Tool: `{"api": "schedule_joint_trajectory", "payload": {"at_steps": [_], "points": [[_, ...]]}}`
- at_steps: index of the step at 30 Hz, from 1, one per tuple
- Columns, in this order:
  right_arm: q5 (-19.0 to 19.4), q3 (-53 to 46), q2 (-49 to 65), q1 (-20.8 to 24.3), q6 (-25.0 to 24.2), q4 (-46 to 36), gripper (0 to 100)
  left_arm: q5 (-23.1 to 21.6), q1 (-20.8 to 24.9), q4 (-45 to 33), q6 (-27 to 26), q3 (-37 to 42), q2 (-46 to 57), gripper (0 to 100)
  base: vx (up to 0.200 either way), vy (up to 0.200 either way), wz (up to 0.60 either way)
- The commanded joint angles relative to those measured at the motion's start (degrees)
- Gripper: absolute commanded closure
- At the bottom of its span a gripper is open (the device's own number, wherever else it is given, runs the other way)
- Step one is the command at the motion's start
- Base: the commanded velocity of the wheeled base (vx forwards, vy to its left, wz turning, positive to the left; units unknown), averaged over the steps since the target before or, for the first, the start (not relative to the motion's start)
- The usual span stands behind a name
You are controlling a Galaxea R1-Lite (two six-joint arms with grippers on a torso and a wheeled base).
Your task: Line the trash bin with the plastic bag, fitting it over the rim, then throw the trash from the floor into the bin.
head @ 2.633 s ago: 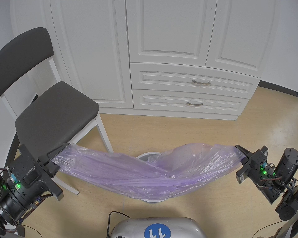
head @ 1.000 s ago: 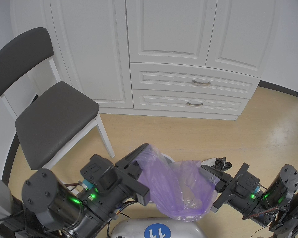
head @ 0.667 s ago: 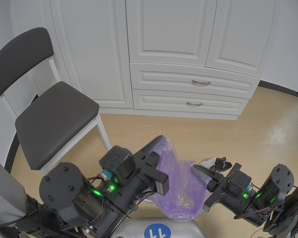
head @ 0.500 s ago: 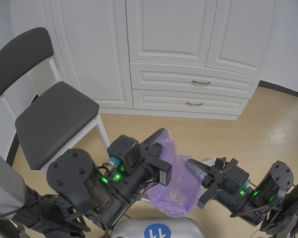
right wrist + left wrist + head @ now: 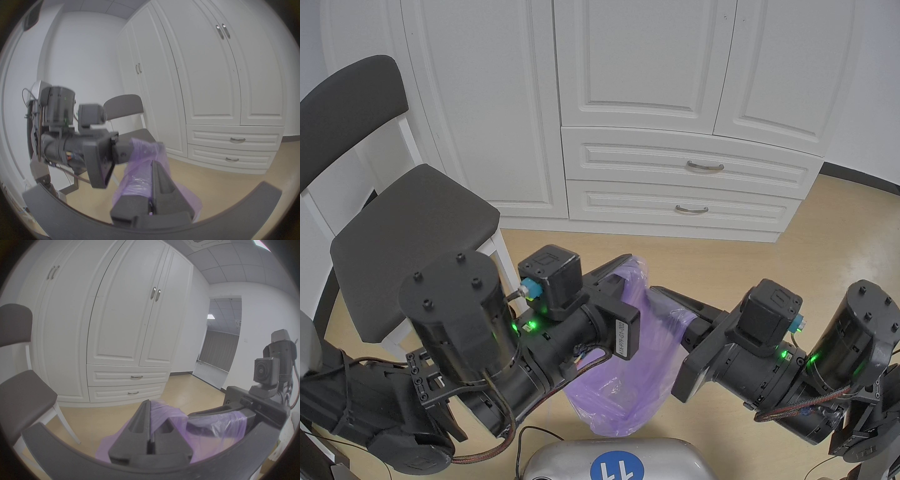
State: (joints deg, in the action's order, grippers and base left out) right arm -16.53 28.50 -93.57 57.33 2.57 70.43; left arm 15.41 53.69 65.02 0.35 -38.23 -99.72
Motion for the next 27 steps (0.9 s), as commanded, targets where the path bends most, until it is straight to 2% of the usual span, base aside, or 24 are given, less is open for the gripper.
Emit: {"api": "schedule_joint_trajectory", "payload": {"at_steps": [1,14,18,27], "points": [[-0.2,0.2,1.9,-0.6,-0.5,-1.1,100,-0.2,-0.2,-0.2,1.4,-1.0,-1.7,100,0.0,0.0,0.0],[0.4,-0.2,-1.1,-6.7,-0.1,-3.1,100,0.5,-1.0,3.1,2.0,-2.9,-5.1,100,0.0,0.0,0.0],[0.5,0.2,-1.3,-7.5,-0.1,-5.6,100,0.4,-2.0,3.3,2.2,-3.3,-7.9,100,0.0,0.0,0.0],[2.0,0.5,-4.3,-9.3,-0.5,-4.9,100,0.5,-3.2,3.3,3.4,-5.7,-14.2,100,0.0,0.0,0.0]]}}
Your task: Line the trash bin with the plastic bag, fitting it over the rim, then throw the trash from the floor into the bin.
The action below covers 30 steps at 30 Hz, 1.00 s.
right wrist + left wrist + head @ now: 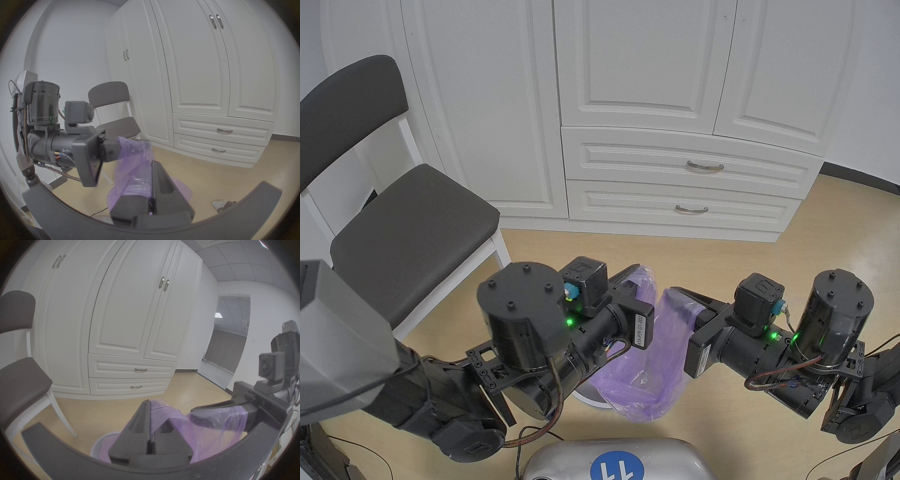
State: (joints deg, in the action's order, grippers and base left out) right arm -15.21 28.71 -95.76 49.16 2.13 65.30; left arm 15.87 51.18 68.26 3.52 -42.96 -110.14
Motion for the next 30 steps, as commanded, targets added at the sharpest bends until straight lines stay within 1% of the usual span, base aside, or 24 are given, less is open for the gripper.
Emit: {"api": "schedule_joint_trajectory", "payload": {"at_steps": [1,4,8,15,19,24,30], "points": [[1.2,0.3,-2.5,-1.4,-0.1,0.2,100,0.0,-1.1,0.1,0.3,-1.1,-4.1,100,0.0,0.0,0.0],[2.2,0.7,-3.7,-2.3,-0.6,0.3,100,0.0,-1.6,0.1,0.3,-1.2,-4.7,100,0.0,0.0,0.0],[3.9,1.1,-6.0,-2.9,-3.2,2.2,100,0.1,-2.8,1.5,0.2,-1.2,-6.8,100,0.0,0.0,0.0],[4.1,1.5,-9.4,-4.3,-3.3,5.4,100,0.6,-2.8,2.5,0.0,-1.0,-7.3,100,0.0,0.0,0.0],[4.1,1.9,-10.9,-5.0,-3.4,5.4,100,2.1,-2.7,2.5,-0.2,-0.9,-7.2,100,0.0,0.0,0.0],[4.1,2.2,-12.1,-5.0,-3.4,5.5,100,2.1,-2.8,2.5,-0.2,-1.2,-8.2,100,0.0,0.0,0.0],[4.2,2.4,-14.2,-5.6,-3.5,5.5,100,2.1,-4.2,2.5,-0.3,-1.3,-9.2,100,0.0,0.0,0.0]]}}
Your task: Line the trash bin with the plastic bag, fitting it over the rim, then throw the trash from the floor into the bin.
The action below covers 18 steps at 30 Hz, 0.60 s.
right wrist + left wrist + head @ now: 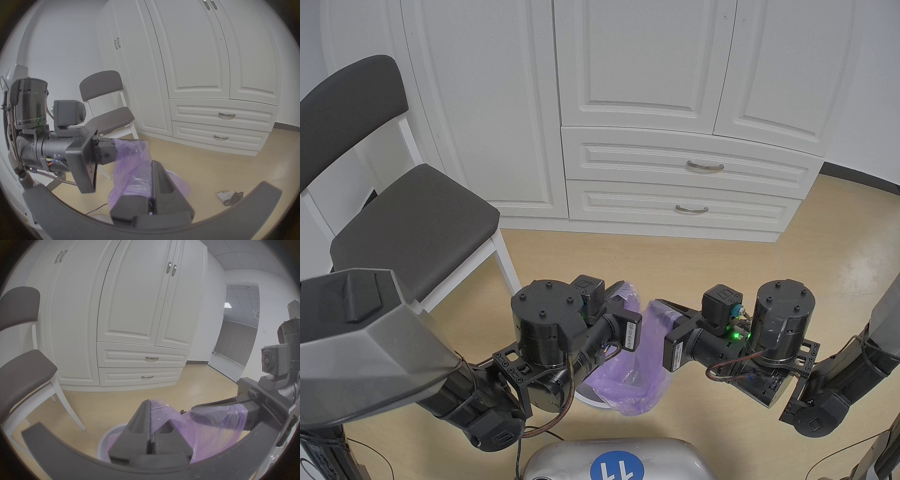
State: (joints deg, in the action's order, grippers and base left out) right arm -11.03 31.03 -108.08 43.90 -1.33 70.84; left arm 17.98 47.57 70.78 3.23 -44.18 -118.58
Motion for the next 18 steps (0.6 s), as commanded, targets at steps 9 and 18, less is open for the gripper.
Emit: {"api": "schedule_joint_trajectory", "payload": {"at_steps": [9,18], "points": [[1.2,1.0,-6.6,-1.4,0.0,3.8,100,0.0,-1.4,0.1,-0.1,-0.5,-1.7,100,0.0,0.0,0.0],[1.3,1.4,-8.8,-2.2,0.1,5.3,100,-0.1,-1.5,0.1,-0.1,-1.1,-3.5,100,0.0,0.0,0.0]]}}
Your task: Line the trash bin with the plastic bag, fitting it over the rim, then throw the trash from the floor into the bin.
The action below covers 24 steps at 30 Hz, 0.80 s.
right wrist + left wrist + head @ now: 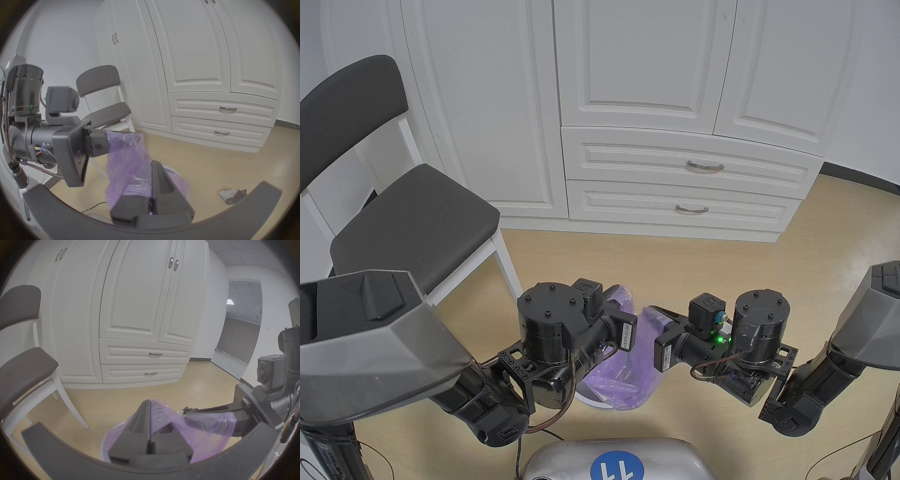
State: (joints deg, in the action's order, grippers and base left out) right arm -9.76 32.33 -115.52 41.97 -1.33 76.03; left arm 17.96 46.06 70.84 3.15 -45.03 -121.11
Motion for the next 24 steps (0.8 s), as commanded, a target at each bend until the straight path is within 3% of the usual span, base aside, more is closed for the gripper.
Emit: {"api": "schedule_joint_trajectory", "payload": {"at_steps": [1,24], "points": [[0.0,0.3,-1.4,-0.3,0.1,0.1,100,0.0,0.0,0.0,0.0,-0.3,-1.4,100,0.0,0.0,0.0],[0.1,0.5,-2.7,0.7,0.1,0.0,100,0.0,-0.6,3.7,-1.7,-1.0,0.2,100,0.0,0.0,0.0]]}}
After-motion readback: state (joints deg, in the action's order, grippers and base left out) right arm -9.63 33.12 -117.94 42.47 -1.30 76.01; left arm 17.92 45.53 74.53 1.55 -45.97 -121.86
